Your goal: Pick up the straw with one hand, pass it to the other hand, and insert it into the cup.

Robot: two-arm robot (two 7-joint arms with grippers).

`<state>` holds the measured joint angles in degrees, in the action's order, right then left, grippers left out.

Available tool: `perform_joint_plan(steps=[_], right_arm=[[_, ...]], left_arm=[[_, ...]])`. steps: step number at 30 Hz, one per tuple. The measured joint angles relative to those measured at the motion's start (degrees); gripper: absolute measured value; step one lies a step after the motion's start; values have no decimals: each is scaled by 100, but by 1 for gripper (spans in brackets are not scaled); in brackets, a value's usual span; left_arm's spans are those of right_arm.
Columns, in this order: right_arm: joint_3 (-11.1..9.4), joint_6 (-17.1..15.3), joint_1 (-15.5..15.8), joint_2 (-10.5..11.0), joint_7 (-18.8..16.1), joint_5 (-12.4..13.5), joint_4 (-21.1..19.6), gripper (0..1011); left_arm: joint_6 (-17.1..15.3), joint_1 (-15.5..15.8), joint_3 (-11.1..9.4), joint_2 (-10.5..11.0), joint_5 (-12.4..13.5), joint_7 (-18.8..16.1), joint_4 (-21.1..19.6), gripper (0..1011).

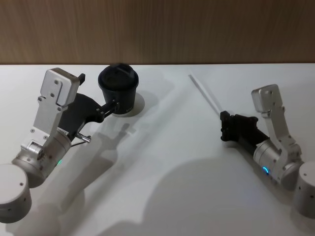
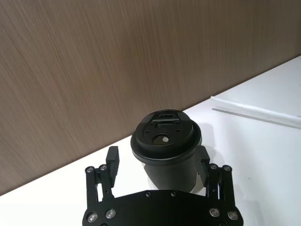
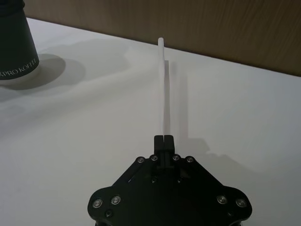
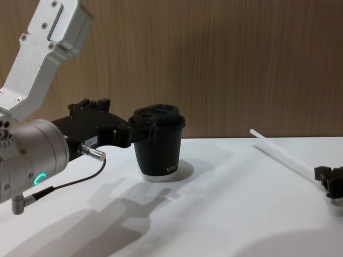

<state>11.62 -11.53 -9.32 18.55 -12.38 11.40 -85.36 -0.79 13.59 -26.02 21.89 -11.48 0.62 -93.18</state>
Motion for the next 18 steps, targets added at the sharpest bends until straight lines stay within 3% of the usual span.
perform_joint_plan(steps=[18], right_arm=[[-61,1283,76,238,-430,-164,-294,3]], left_arm=[[0,0,0,0,0,0,0,1001]])
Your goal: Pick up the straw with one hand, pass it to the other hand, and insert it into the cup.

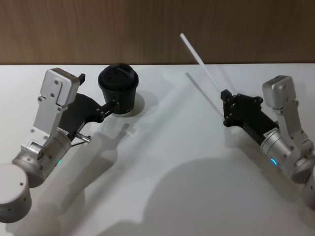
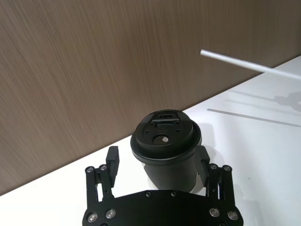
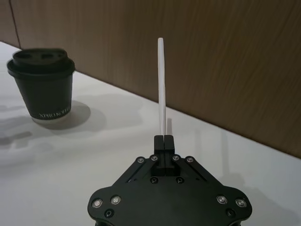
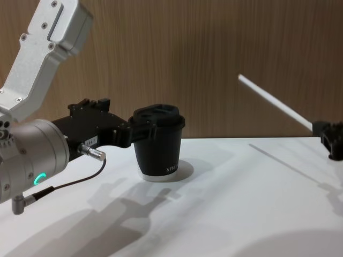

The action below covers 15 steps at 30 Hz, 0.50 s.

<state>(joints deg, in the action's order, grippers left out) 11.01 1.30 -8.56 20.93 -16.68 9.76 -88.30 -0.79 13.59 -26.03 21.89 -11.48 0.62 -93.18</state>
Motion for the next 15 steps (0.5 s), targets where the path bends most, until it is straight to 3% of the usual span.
perform_joint_plan(steps=[15], right_arm=[[56,1023,-2,281,-700,197,-515,2]], left_arm=[[0,0,0,0,0,0,0,1000]])
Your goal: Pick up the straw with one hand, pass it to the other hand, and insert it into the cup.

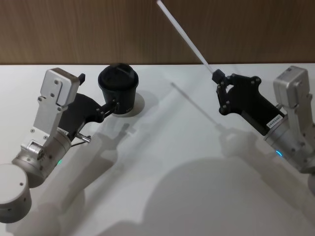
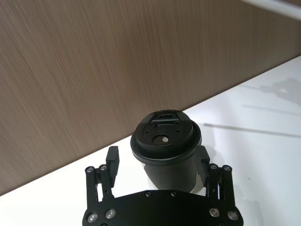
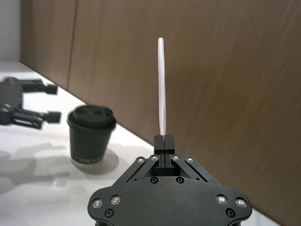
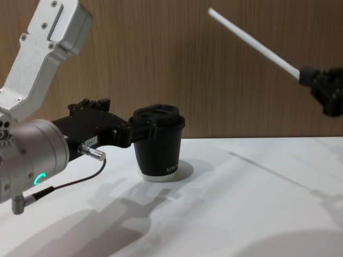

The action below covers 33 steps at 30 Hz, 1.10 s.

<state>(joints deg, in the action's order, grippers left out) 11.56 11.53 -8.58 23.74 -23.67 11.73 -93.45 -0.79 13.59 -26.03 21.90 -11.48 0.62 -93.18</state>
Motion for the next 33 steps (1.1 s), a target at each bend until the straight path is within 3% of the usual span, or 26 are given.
perform_joint_plan(steps=[21,33], right_arm=[[163,438,-64,100,-400,265,-505,2],[187,496,-70,114,-449,303,-580,2]], left_arm=[[-8,-11,31,31,-51,106,-74,1000],[-122,-74,238,216,-614,732,-565,1000]])
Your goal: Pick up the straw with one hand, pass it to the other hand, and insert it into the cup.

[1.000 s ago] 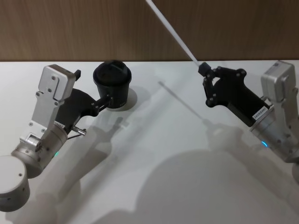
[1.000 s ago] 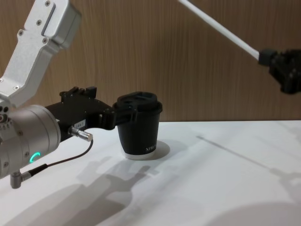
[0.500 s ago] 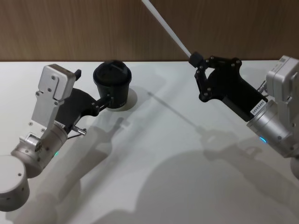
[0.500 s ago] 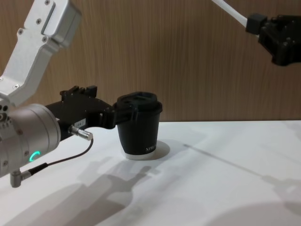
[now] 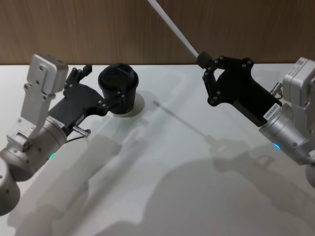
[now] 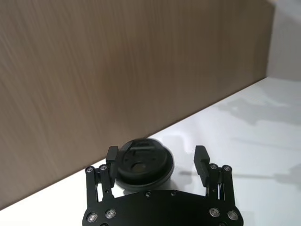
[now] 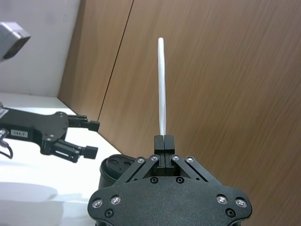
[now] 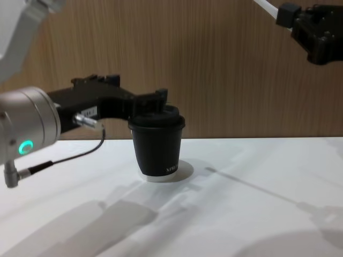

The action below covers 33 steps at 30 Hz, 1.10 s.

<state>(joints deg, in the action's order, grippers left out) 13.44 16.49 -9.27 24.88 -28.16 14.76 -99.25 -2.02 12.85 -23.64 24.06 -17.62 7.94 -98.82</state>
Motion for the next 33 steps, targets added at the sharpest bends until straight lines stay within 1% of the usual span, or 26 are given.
perform_joint_plan(steps=[1,3,5,7,12,15,16,17,18,21,22,23,24,27,30,33], right_arm=[[1,1,0,0,-2,2,-3,2],[3,5,-1,1,-6,4,-9,2],[4,10,-2,2,-13,7,-16,2],[5,18,-3,3,-18,9,-21,2],[8,25,-5,5,-24,13,-31,2],[9,27,-6,7,-26,14,-34,2],[10,29,-6,7,-27,15,-35,2],[10,29,-5,8,-27,15,-36,2],[11,30,-6,8,-28,16,-36,2],[12,32,-6,8,-30,18,-38,2],[12,33,-6,9,-31,20,-39,2],[13,33,-5,8,-31,20,-39,2],[12,35,-5,8,-32,21,-40,2],[13,36,-5,9,-33,21,-41,2],[13,37,-5,8,-33,21,-43,2],[13,37,-5,8,-34,21,-45,2]], left_arm=[[-15,-13,43,19,-115,106,-71,1000],[-22,-18,60,25,-166,150,-100,1000],[-51,-36,140,41,-387,337,-216,1000],[-70,-42,176,41,-522,441,-262,1000],[-145,-46,292,13,-968,744,-397,1000],[-182,-35,331,-15,-1152,852,-433,1000],[-214,-24,353,-40,-1295,930,-453,1001],[-228,-16,362,-54,-1359,963,-460,1000],[-255,2,378,-82,-1482,1028,-471,1000],[-309,40,398,-139,-1694,1129,-477,1001],[-343,72,407,-185,-1828,1190,-477,1000],[-360,87,411,-208,-1885,1217,-476,1000],[-401,121,414,-252,-2016,1275,-465,1000],[-468,189,415,-339,-2226,1367,-420,1000],[-573,298,413,-479,-2563,1509,-328,1000],[-628,376,406,-584,-2751,1583,-263,1000]])
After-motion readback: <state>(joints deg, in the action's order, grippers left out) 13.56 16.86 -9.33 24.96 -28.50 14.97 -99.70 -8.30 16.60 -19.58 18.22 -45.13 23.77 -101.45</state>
